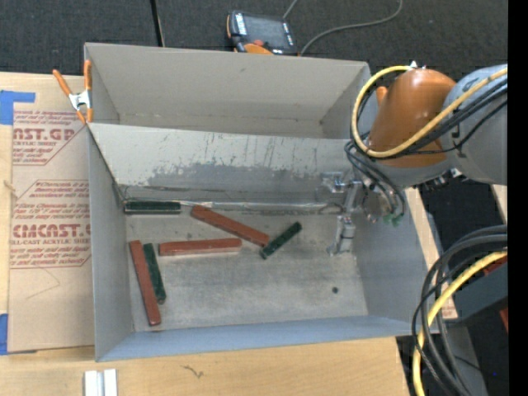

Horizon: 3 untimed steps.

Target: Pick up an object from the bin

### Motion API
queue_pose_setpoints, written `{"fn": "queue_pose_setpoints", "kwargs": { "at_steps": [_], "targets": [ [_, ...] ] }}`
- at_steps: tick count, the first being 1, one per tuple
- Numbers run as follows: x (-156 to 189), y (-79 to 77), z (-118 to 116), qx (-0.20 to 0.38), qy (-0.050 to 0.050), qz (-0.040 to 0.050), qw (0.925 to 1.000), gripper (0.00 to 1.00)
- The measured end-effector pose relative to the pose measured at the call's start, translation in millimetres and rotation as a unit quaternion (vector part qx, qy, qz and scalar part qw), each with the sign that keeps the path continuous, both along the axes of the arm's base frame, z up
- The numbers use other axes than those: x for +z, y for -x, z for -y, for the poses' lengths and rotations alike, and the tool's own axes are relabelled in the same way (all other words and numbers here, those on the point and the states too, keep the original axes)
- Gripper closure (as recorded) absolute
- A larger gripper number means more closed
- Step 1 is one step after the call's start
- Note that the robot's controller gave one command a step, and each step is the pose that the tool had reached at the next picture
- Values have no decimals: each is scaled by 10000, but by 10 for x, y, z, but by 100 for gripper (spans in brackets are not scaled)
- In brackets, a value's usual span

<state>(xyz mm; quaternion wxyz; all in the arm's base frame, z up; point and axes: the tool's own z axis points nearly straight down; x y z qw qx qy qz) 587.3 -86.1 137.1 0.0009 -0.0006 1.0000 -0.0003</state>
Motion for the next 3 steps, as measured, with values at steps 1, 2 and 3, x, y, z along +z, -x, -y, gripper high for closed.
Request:
{"fn": "queue_pose_setpoints", "kwargs": {
  "at_steps": [1,2,3],
  "targets": [
    [-717,55,-603,169,-22,-34,9998,0],
    [-669,34,-567,149,-6,-7,9999,100],
    [712,285,-578,1132,5,35,9936,100]
  ]
}}
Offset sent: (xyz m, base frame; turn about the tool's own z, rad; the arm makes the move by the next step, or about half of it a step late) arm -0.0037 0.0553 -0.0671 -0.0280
